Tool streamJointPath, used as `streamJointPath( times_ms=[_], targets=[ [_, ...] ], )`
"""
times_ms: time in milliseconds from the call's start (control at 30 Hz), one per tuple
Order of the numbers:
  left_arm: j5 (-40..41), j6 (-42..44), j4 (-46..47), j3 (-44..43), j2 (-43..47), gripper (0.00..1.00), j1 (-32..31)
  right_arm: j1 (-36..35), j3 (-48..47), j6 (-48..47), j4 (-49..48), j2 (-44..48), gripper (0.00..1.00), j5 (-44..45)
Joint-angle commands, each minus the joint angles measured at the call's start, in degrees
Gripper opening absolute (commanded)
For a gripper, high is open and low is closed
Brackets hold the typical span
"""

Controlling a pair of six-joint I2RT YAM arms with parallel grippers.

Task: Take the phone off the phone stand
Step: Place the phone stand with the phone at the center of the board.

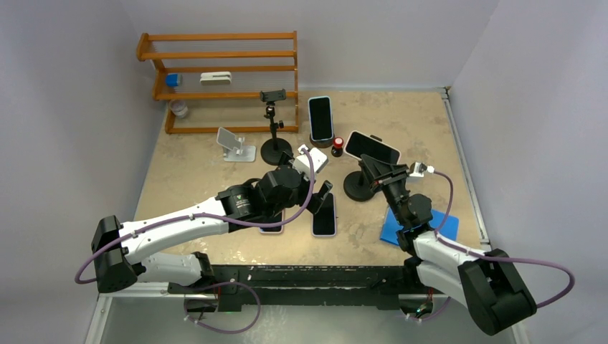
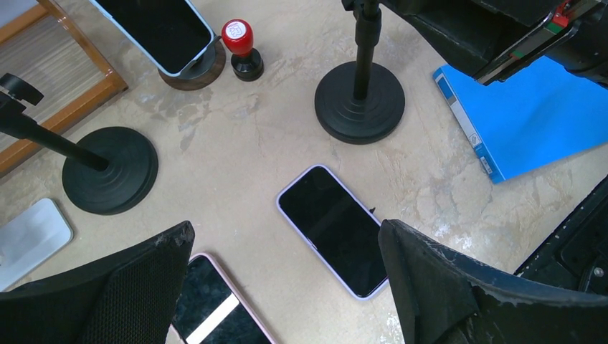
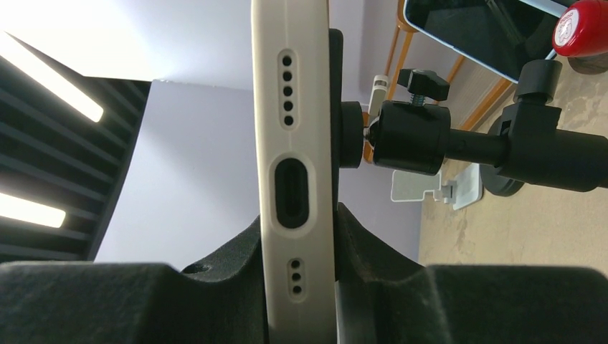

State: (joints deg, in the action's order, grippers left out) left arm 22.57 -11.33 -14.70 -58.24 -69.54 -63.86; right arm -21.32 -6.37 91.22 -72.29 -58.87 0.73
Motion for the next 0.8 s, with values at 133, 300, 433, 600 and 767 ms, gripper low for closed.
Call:
streamJointPath(
  times_ms=[133, 300, 433, 600, 767],
  targets=[
    [1.4, 0.3, 1.6, -0.7, -0.2, 0.99, -0.4, -0.1, -0.7, -3.1, -3.1, 3.4, 0.23, 0.3],
    [1.6, 0.3, 1.4, -0.7, 0.0, 0.99, -0.4, 0.0, 1.3, -3.3, 1.0, 6.4, 0.39, 0.4],
    [1.5, 0.3, 1.4, -0.7, 0.0, 0.99, -0.4, 0.0, 1.9, -4.8, 4.2, 8.7, 0.47, 0.9],
    [1.4, 0.3, 1.5, -0.6, 0.1, 0.99, -0.4, 0.2, 2.7, -5.9, 7.5, 11.2, 0.53, 1.2],
    [1.2, 0.3, 1.5, -0.7, 0.1, 0.99, -0.4, 0.4, 2.0, -7.9, 11.5, 14.5, 0.59, 1.3]
  ],
)
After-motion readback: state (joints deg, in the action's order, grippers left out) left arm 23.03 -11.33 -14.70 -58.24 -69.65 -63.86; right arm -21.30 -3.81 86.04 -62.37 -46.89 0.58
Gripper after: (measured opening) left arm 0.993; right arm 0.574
